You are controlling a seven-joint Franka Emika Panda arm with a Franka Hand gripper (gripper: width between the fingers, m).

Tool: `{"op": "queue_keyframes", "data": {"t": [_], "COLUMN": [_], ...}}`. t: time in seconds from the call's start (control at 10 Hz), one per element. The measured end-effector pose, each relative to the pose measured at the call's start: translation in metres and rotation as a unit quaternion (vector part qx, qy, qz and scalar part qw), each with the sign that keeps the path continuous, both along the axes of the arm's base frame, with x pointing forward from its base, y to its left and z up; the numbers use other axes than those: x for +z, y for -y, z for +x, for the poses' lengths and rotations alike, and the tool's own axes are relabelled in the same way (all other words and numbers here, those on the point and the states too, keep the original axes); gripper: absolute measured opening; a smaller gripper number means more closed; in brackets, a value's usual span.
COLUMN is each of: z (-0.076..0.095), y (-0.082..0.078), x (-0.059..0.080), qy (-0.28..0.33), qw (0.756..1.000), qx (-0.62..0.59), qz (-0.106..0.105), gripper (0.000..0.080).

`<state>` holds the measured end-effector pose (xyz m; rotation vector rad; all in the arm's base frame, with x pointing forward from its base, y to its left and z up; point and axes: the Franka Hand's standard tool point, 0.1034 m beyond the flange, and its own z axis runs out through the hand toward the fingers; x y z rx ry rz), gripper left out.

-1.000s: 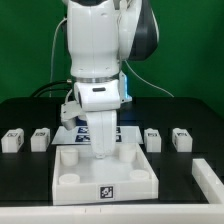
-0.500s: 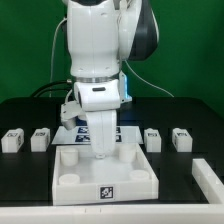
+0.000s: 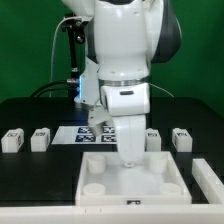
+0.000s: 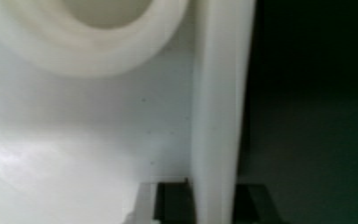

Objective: Assemble one leg

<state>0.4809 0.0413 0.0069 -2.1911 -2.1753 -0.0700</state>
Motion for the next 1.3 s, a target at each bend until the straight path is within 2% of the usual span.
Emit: {"op": "queue_keyframes", "data": {"t": [0.1,0.3,0.8,0.9,1.0,1.1,1.2,1.3], "z": [0.008,0.009,0.010,0.010,0.010,0.010,0.010,0.010], "y": [-0.012,-0.026,-0.025,-0.024,-0.024,-0.024,-0.024,-0.024], "x": [-0.001,-0.003,-0.003,-0.003,-0.003,-0.003,-0.003,-0.003], "qy": [0.003,0.001,0.004,0.004,0.004,0.004,0.004,0.004], "qw": [1.000,1.000,1.000,1.000,1.000,1.000,1.000,1.000], "qx": [-0.003,-0.006,-0.007,-0.008,-0.008,-0.008,-0.008,-0.008], "qz": [0.003,0.006,0.006,0.006,0.006,0.006,0.006,0.006], "gripper": [0.0057,0.0057,0.0056,0.0145,0.0145,0.0327,0.0462,0.0462]}}
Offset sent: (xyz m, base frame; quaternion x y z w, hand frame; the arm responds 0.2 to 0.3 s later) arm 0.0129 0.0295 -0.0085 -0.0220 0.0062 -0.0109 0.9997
